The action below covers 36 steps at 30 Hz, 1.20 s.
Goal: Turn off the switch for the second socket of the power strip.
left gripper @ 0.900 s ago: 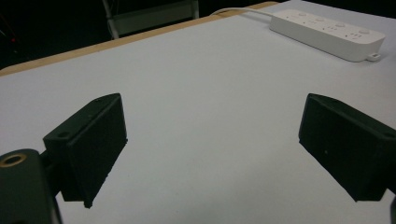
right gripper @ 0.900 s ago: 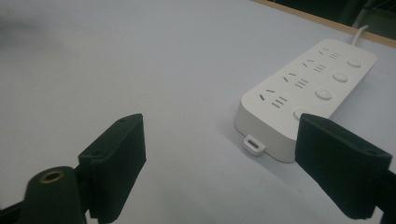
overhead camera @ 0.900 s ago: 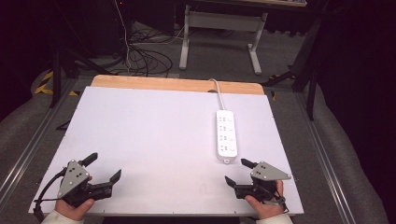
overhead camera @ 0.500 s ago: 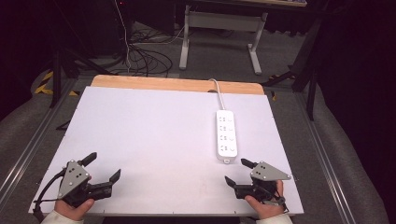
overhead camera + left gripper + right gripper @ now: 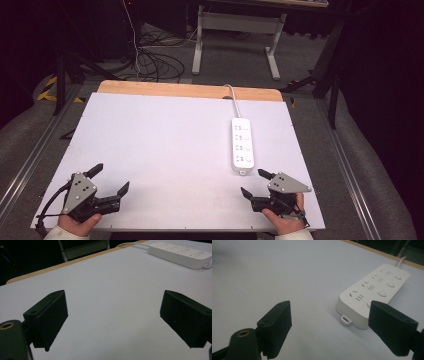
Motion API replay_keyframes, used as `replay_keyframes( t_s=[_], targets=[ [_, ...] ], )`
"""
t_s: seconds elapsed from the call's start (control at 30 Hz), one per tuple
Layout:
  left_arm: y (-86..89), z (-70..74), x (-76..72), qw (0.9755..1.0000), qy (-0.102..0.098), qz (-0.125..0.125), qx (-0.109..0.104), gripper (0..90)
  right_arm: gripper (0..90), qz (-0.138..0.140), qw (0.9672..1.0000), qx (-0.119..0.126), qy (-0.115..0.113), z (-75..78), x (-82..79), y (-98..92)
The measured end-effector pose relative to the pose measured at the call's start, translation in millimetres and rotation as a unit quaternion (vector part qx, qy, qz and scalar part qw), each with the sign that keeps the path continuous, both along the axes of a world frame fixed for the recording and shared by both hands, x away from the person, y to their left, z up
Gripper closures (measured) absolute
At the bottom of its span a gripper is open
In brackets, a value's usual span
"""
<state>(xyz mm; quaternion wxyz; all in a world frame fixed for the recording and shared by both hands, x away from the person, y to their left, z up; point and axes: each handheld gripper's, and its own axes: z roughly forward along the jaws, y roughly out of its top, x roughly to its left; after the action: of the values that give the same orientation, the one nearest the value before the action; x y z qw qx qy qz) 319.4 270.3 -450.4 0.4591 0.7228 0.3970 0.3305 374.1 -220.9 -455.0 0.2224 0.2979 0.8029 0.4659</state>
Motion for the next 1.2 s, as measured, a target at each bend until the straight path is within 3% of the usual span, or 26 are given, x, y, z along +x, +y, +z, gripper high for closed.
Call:
replay_keyframes(
  t_s=[0.07,0.43,0.93,1.0,1.03,1.2],
  targets=[
    [-0.1,0.0,-0.1,1.0000,0.000,0.001,0.001,8.5,23.1,0.003,1.0000,0.003,0.009,3.3,1.8,0.8],
    [0.0,0.2,-0.4,1.0000,-0.001,0.002,0.002,8.5,26.5,0.005,0.9997,-0.020,0.012,28.6,15.3,6.5],
    [-0.2,-0.2,-0.1,1.0000,0.000,0.001,0.002,8.5,27.6,0.004,0.9996,-0.027,0.006,51.1,31.9,7.2],
    [-0.3,-0.2,0.0,1.0000,0.001,0.000,0.003,8.5,32.3,0.005,0.9995,-0.031,0.004,51.4,32.0,7.7],
    [-0.2,-0.1,-0.2,1.0000,0.001,-0.001,0.004,8.5,47.3,0.006,0.9992,-0.040,-0.001,50.9,31.9,8.5],
    [-0.8,-0.2,-0.4,1.0000,0.000,-0.002,0.004,8.5,58.4,0.006,0.9987,-0.050,0.007,53.9,36.2,10.7]
  ],
)
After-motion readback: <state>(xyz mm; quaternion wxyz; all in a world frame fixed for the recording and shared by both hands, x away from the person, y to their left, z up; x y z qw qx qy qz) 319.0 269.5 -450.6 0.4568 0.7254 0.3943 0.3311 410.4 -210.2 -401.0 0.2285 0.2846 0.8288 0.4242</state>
